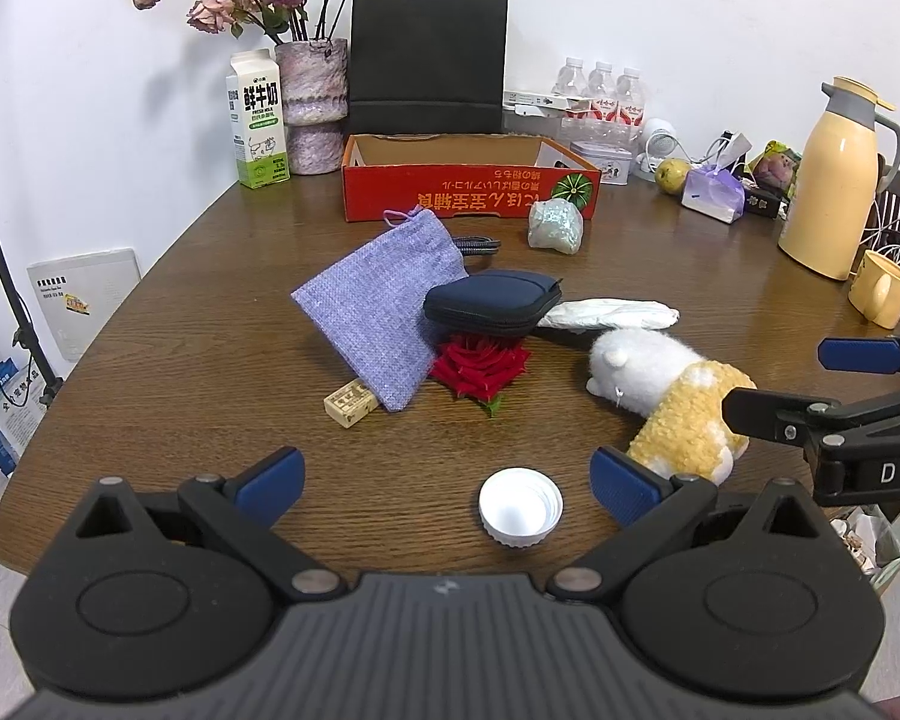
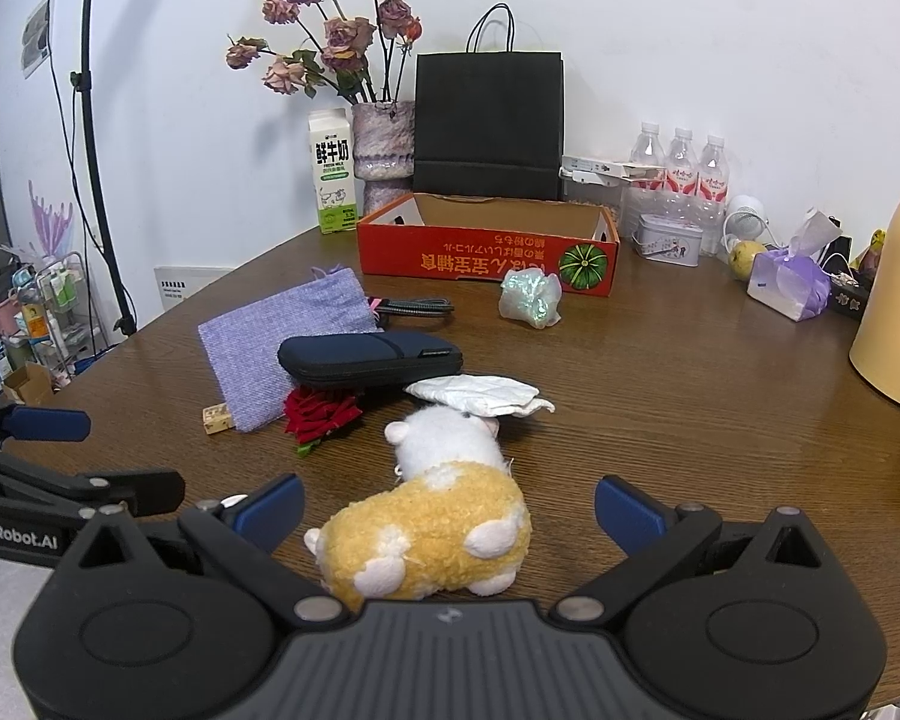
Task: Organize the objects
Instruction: 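Move the left gripper toward the white bottle cap and the right toward the plush sheep, then grasp the white bottle cap with the left gripper while the right gripper grasps the plush sheep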
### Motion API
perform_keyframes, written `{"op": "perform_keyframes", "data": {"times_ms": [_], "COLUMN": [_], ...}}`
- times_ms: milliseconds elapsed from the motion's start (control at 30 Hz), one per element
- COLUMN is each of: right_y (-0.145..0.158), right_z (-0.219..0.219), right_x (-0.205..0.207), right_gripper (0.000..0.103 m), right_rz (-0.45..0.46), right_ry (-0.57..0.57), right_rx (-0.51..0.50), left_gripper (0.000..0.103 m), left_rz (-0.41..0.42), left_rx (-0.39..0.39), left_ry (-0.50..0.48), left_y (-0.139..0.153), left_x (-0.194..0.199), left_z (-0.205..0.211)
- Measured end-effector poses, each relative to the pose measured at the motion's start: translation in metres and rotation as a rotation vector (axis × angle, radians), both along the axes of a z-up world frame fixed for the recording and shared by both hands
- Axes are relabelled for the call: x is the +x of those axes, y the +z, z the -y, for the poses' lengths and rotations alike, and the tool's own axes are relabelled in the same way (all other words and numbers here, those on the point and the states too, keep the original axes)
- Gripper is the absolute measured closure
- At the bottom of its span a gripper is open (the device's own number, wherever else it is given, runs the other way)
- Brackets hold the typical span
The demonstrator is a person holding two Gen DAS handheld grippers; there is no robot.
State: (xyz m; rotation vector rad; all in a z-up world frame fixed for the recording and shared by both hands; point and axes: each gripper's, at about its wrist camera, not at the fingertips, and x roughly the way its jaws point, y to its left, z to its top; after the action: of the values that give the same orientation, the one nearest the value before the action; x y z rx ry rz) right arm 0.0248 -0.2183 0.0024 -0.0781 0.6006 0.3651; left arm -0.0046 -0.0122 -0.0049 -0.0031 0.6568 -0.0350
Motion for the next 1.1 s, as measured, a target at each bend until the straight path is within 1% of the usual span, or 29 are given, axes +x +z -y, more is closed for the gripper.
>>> {"op": "perform_keyframes", "data": {"times_ms": [433, 633, 933, 1100], "right_y": [-0.002, -0.008, -0.019, -0.022], "right_z": [0.004, 0.006, 0.013, 0.015], "right_x": [-0.001, -0.001, 0.002, 0.002], "right_gripper": [0.0, 0.0, 0.0, 0.0], "right_rz": [0.005, 0.008, -0.008, -0.01], "right_ry": [-0.007, -0.014, -0.034, -0.033], "right_rx": [-0.003, -0.012, -0.013, -0.008], "left_gripper": [0.0, 0.0, 0.0, 0.005], "left_rz": [-0.009, -0.026, -0.065, -0.066], "left_rx": [-0.006, -0.011, 0.001, 0.005], "left_ry": [-0.007, -0.02, -0.038, -0.044], "left_y": [-0.003, -0.011, -0.033, -0.04], "left_x": [-0.001, -0.001, 0.008, 0.011], "left_z": [0.002, 0.007, 0.015, 0.02]}}
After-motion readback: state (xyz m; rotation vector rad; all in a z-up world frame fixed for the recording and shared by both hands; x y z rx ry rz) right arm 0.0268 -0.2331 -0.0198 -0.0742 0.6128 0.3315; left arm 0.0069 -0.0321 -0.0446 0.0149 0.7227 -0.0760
